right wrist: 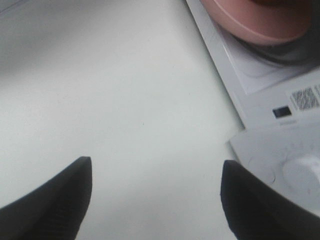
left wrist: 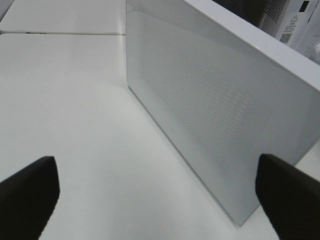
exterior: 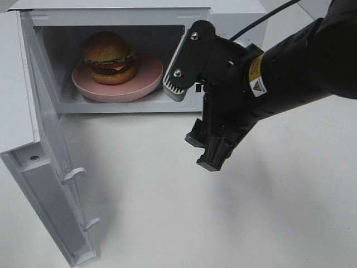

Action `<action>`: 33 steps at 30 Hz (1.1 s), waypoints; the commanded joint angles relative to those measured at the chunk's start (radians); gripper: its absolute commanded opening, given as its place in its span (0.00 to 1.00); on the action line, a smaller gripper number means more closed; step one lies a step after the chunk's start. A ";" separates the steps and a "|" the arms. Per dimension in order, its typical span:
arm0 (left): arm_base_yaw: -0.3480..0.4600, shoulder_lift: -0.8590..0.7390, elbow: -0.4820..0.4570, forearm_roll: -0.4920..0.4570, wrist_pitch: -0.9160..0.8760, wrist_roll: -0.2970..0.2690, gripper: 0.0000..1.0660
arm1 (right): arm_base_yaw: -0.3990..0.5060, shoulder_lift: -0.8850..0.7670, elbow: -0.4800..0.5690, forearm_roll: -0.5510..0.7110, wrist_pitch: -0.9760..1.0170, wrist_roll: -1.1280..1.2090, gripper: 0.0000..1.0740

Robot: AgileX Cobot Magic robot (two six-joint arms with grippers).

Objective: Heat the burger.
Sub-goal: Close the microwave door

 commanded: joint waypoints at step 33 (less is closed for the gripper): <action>0.002 -0.020 0.000 -0.008 -0.006 -0.006 0.94 | -0.048 -0.602 0.167 0.082 0.696 0.289 0.66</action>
